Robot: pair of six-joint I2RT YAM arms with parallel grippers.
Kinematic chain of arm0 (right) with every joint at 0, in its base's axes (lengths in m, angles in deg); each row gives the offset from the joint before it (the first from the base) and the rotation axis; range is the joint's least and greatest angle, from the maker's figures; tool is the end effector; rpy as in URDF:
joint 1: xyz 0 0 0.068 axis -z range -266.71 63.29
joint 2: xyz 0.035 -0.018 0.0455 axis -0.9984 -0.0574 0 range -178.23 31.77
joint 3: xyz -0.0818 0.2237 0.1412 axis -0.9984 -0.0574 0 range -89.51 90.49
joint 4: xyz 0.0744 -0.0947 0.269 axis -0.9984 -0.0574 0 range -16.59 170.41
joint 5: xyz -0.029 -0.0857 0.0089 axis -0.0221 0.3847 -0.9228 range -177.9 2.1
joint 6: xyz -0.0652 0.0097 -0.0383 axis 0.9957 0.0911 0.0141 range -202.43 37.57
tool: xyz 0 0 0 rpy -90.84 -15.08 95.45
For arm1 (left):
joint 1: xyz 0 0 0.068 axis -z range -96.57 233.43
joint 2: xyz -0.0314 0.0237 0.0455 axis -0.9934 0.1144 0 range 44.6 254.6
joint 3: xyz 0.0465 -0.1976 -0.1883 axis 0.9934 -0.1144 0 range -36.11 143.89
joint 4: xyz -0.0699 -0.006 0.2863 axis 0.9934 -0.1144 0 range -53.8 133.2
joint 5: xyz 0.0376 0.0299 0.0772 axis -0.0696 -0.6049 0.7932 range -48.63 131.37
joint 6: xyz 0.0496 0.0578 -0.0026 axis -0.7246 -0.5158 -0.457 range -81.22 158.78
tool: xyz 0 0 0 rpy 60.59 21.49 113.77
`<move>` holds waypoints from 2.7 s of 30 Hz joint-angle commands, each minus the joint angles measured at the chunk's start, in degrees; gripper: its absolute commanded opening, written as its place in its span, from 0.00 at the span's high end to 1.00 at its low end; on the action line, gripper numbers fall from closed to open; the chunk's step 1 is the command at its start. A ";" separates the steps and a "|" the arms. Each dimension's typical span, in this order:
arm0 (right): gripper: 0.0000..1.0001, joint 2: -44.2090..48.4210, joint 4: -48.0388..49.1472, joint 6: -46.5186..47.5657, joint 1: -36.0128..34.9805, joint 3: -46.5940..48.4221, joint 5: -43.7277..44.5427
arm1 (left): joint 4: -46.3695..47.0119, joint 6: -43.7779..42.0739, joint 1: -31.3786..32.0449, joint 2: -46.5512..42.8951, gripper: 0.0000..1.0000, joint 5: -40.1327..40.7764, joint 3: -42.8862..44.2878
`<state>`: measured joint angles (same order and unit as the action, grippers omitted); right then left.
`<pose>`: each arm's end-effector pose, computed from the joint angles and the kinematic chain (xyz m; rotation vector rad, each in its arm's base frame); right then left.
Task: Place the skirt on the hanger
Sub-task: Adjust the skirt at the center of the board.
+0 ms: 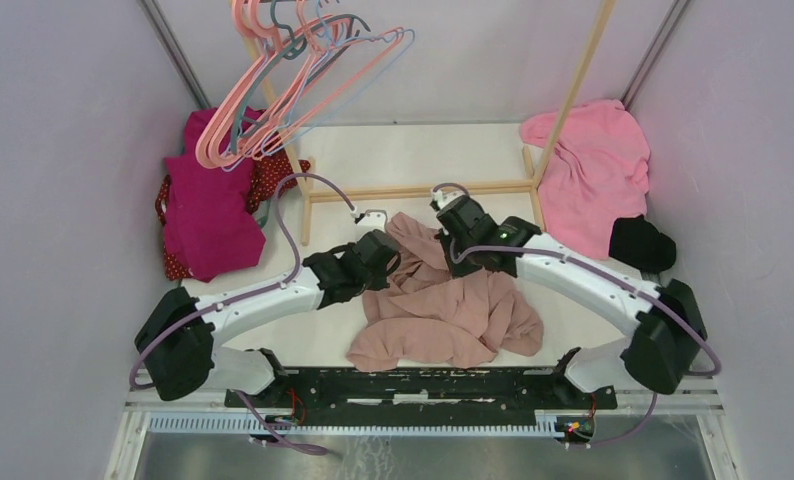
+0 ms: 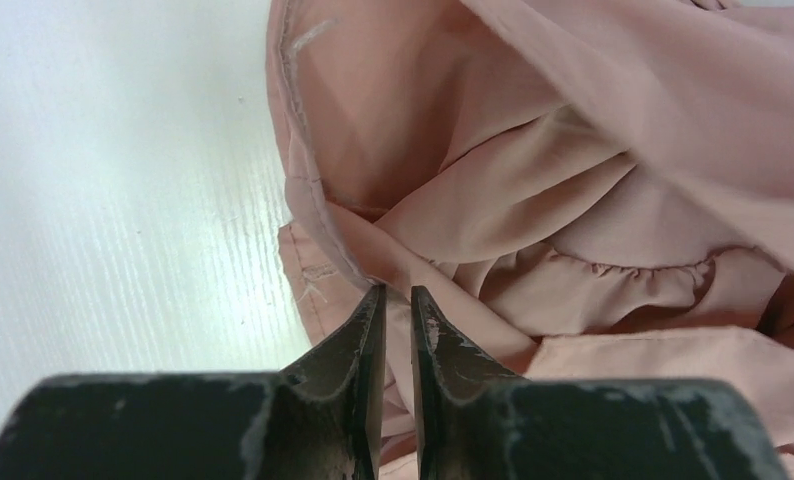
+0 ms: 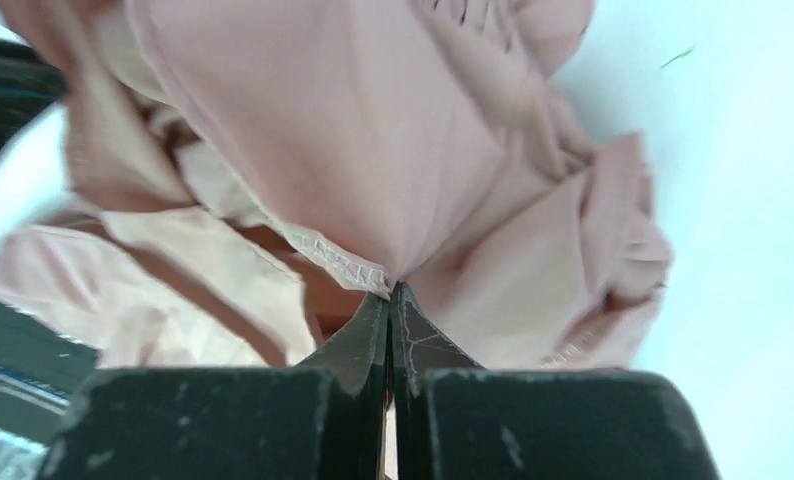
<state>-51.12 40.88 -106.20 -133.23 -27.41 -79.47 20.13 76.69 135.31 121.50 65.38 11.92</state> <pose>0.2396 0.2390 0.2165 -0.4675 2.5834 0.2423 0.2155 -0.2321 0.1873 0.1161 2.3817 -0.2209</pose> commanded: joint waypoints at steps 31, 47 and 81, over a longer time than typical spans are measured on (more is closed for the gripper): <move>0.99 3.79 -14.73 7.69 7.07 45.57 -2.20 | 5.96 3.97 5.82 -11.63 0.65 -6.90 -4.77; 0.99 6.16 -15.01 8.65 12.91 40.61 -6.87 | 33.07 -0.62 6.96 -2.36 0.60 -13.69 -13.24; 0.99 8.74 -19.05 10.06 21.24 43.24 -19.82 | -14.85 -9.60 5.49 -14.01 0.97 -3.83 35.48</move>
<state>-43.98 21.84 -97.05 -112.14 11.54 -95.47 12.59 70.42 140.88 109.33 60.52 40.99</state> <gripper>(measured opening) 0.014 0.039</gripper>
